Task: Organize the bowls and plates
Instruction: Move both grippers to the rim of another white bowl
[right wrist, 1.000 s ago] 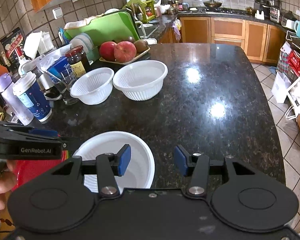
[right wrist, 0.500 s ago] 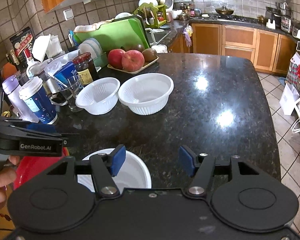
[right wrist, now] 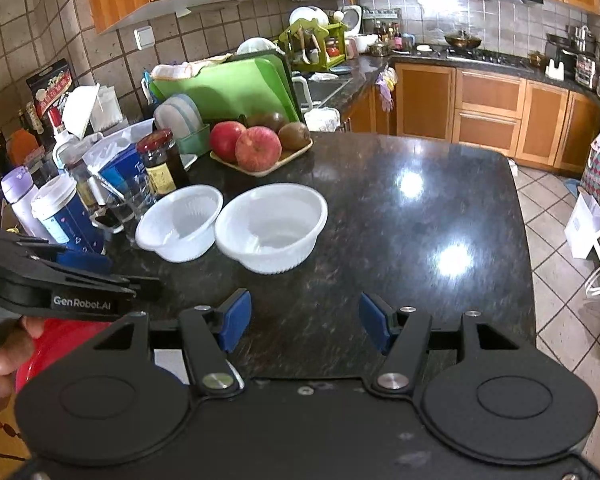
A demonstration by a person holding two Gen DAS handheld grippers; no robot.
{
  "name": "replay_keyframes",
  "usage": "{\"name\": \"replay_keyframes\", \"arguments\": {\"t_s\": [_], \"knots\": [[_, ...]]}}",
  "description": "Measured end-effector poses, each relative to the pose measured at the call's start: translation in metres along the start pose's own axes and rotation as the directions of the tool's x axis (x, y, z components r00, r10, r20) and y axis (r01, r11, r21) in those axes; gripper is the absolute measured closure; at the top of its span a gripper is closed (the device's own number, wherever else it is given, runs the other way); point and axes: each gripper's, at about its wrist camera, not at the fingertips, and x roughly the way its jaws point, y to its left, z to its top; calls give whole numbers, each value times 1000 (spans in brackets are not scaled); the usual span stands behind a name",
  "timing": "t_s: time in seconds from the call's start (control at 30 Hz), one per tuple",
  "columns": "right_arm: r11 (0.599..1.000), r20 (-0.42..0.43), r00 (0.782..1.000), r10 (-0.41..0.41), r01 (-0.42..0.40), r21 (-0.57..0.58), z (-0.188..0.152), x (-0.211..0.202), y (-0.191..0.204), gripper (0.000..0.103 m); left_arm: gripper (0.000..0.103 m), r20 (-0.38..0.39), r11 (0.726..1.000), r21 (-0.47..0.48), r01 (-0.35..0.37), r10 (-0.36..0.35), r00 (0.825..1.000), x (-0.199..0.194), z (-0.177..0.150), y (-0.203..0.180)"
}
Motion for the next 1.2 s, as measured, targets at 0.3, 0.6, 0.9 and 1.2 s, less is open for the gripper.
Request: {"name": "replay_keyframes", "arguments": {"t_s": [0.3,0.6,0.9,1.2], "knots": [[999,3,1000,18,-18,-41,34,25,-25,40,32,-38,997,-52,-49,47,998,20,27,-8],[995,-69,995,66,-70,-65,63,71,-36,40,32,-49,991,-116,-71,65,997,45,50,-10],[991,-122,986,112,-120,-61,80,117,-39,41,33,-82,992,-121,-24,14,997,66,70,-13],[992,-151,985,80,-94,-89,89,153,-39,43,35,-126,988,-151,-21,2,992,88,78,-17]]}}
